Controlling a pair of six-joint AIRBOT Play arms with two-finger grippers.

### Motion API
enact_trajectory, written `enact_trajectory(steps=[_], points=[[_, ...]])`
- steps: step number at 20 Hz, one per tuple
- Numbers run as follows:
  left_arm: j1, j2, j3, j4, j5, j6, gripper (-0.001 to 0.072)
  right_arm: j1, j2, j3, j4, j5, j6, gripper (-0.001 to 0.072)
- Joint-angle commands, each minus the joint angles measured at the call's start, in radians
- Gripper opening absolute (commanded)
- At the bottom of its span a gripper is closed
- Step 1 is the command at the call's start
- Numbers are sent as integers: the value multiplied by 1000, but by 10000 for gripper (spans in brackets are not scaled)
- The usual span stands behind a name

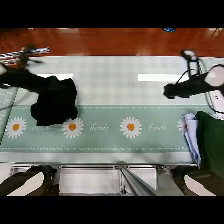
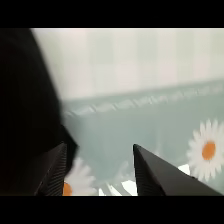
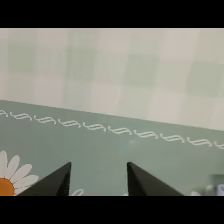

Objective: Fold the shirts.

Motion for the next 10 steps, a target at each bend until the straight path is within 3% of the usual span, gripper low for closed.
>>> enact_trajectory(steps=[1, 5, 10], points=[[219, 93, 91, 48, 16, 19, 505, 0, 161, 12, -106, 59, 39, 409], [367, 107, -127, 116, 45, -4, 505, 0, 328, -77, -97, 69, 85, 409], [369, 4, -355, 116, 167, 18, 505, 0, 373, -180, -40, 85, 117, 409]])
